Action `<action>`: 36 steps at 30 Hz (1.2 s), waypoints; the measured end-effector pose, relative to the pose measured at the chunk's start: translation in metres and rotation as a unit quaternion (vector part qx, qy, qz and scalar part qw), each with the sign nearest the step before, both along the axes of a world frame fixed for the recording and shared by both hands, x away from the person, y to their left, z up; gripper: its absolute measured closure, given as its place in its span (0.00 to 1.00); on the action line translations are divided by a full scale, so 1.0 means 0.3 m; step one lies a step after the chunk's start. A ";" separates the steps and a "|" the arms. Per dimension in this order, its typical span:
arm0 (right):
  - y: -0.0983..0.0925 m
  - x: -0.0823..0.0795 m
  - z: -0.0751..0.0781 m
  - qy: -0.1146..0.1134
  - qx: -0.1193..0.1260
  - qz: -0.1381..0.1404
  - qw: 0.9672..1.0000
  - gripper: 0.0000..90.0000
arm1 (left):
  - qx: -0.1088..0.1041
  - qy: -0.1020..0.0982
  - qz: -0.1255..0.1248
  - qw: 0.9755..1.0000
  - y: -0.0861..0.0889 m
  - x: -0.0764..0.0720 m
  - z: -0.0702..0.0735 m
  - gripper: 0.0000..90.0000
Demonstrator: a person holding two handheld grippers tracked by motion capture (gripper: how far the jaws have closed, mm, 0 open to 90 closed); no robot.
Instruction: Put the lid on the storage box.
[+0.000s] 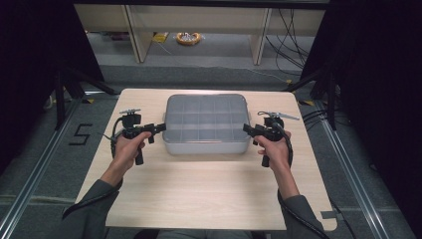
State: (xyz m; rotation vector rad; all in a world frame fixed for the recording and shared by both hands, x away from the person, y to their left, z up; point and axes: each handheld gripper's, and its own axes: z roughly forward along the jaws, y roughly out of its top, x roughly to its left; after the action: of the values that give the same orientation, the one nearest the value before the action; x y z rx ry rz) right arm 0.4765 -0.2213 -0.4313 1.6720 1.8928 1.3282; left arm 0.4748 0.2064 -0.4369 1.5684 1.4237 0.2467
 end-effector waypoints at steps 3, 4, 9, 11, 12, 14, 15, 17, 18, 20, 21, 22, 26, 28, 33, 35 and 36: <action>0.003 -0.010 0.003 -0.003 -0.003 0.003 1.000 0.50 | -0.007 0.000 -0.008 1.000 0.001 -0.023 0.001 0.45; 0.013 -0.021 0.010 0.014 0.012 -0.007 1.000 0.50 | -0.007 -0.002 -0.012 1.000 0.001 -0.031 0.001 0.45; 0.010 -0.029 0.003 0.007 0.013 -0.002 1.000 0.49 | -0.003 -0.005 -0.020 1.000 -0.001 -0.058 -0.002 0.44; 0.001 -0.030 0.001 0.002 0.005 0.005 1.000 0.49 | -0.002 -0.004 -0.024 1.000 -0.001 -0.065 -0.006 0.44; -0.003 -0.027 -0.004 -0.005 -0.004 0.007 1.000 0.49 | -0.002 -0.004 -0.026 1.000 -0.002 -0.069 -0.008 0.44; -0.005 -0.032 -0.003 -0.005 -0.002 0.009 1.000 0.49 | -0.004 -0.005 -0.027 1.000 -0.006 -0.076 -0.012 0.43; -0.001 -0.036 -0.003 -0.001 0.003 0.004 1.000 0.49 | -0.004 -0.005 -0.030 1.000 -0.007 -0.080 -0.014 0.43; -0.005 -0.040 -0.002 -0.004 0.004 0.013 1.000 0.49 | -0.004 -0.005 -0.033 0.999 -0.011 -0.087 -0.017 0.43; -0.004 -0.041 -0.004 -0.005 0.002 0.011 1.000 0.49 | -0.004 -0.005 -0.033 0.999 -0.013 -0.090 -0.018 0.43; -0.002 -0.047 -0.004 -0.006 0.003 0.014 1.000 0.48 | -0.001 -0.004 -0.038 0.999 -0.016 -0.096 -0.020 0.43; -0.002 -0.048 -0.006 -0.008 0.001 0.015 1.000 0.48 | -0.003 -0.005 -0.039 0.999 -0.019 -0.100 -0.022 0.42; -0.001 -0.050 -0.007 -0.010 -0.002 0.015 1.000 0.48 | 0.003 -0.006 -0.041 0.999 -0.020 -0.103 -0.023 0.42; 0.002 -0.065 -0.003 -0.006 0.003 0.021 1.000 0.43 | 0.006 -0.006 -0.046 0.999 -0.028 -0.116 -0.029 0.39; 0.010 -0.077 0.000 0.000 0.011 0.014 1.000 0.41 | 0.006 -0.005 -0.047 0.999 -0.032 -0.124 -0.032 0.38; 0.000 -0.099 -0.003 -0.012 0.006 0.018 1.000 0.36 | 0.011 -0.002 -0.060 0.998 -0.042 -0.154 -0.042 0.35; -0.004 -0.110 -0.009 -0.018 0.001 0.020 1.000 0.35 | 0.011 -0.001 -0.063 0.998 -0.043 -0.168 -0.042 0.34; -0.004 -0.117 -0.010 -0.016 0.005 0.022 1.000 0.35 | 0.011 -0.003 -0.064 0.998 -0.043 -0.174 -0.042 0.34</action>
State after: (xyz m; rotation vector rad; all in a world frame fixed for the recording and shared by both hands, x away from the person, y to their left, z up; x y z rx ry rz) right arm 0.4413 -0.2227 -0.4343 1.6131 1.9179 1.3746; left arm 0.4226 0.1934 -0.4496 1.6691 1.3135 0.1920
